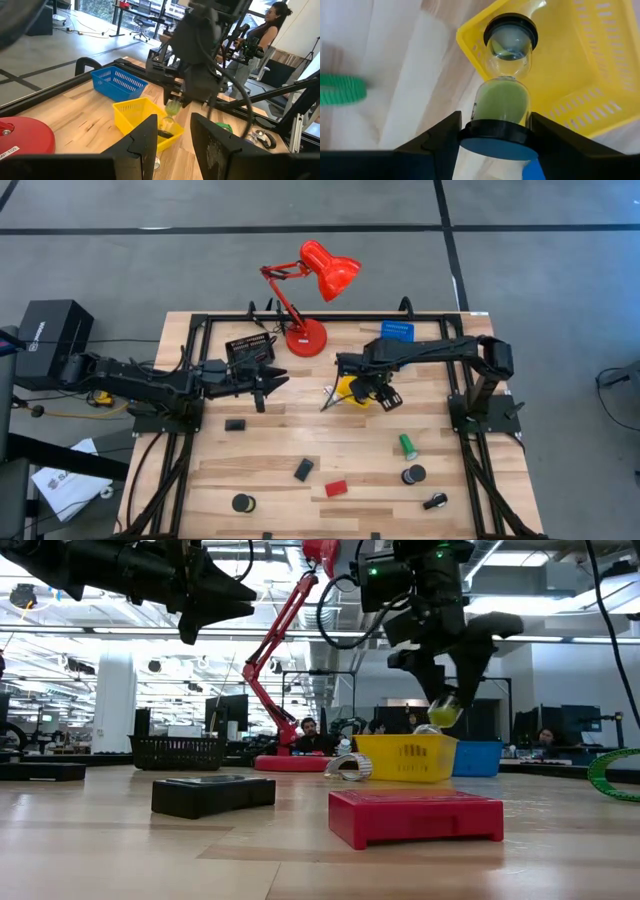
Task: Pick & Place Office items
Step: Put the light green hourglass into the yellow bin
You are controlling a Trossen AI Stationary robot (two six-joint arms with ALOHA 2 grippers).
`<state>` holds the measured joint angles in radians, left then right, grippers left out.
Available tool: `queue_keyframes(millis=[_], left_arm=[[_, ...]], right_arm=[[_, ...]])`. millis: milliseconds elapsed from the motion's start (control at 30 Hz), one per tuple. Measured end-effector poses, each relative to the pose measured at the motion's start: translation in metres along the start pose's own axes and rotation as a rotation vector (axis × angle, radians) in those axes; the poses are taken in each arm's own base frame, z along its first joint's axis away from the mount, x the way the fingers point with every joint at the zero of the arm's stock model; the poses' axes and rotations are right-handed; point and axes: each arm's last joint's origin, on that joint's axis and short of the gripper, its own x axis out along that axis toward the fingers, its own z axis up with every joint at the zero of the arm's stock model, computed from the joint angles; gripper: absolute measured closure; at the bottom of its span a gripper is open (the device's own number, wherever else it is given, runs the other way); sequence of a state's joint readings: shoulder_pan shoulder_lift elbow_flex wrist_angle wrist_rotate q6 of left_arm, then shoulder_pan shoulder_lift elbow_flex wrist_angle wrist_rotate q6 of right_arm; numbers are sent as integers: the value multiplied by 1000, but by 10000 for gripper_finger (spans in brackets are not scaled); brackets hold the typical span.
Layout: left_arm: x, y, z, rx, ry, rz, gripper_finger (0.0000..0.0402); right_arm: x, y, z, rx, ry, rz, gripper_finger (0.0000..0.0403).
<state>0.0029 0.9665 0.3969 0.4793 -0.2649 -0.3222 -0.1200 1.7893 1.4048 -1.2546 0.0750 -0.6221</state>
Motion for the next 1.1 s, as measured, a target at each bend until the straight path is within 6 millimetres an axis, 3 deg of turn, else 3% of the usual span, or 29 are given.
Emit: queue_keyframes(millis=[200, 500, 667, 967, 1100], left_arm=[[0, 0, 0, 0, 0, 0, 289], [0, 0, 0, -6, 0, 0, 289], [0, 0, 0, -26, 0, 0, 289], [0, 0, 0, -26, 0, 0, 289], [0, 0, 0, -26, -1, 0, 289]], right_arm=[[0, -2, -3, -13, 36, -29, 206], [1, -19, -19, -106, 150, -114, 187], [1, -20, -18, -189, 153, -125, 205], [1, -18, -16, -336, 211, -160, 183], [2, -19, -15, -351, 210, -162, 197]])
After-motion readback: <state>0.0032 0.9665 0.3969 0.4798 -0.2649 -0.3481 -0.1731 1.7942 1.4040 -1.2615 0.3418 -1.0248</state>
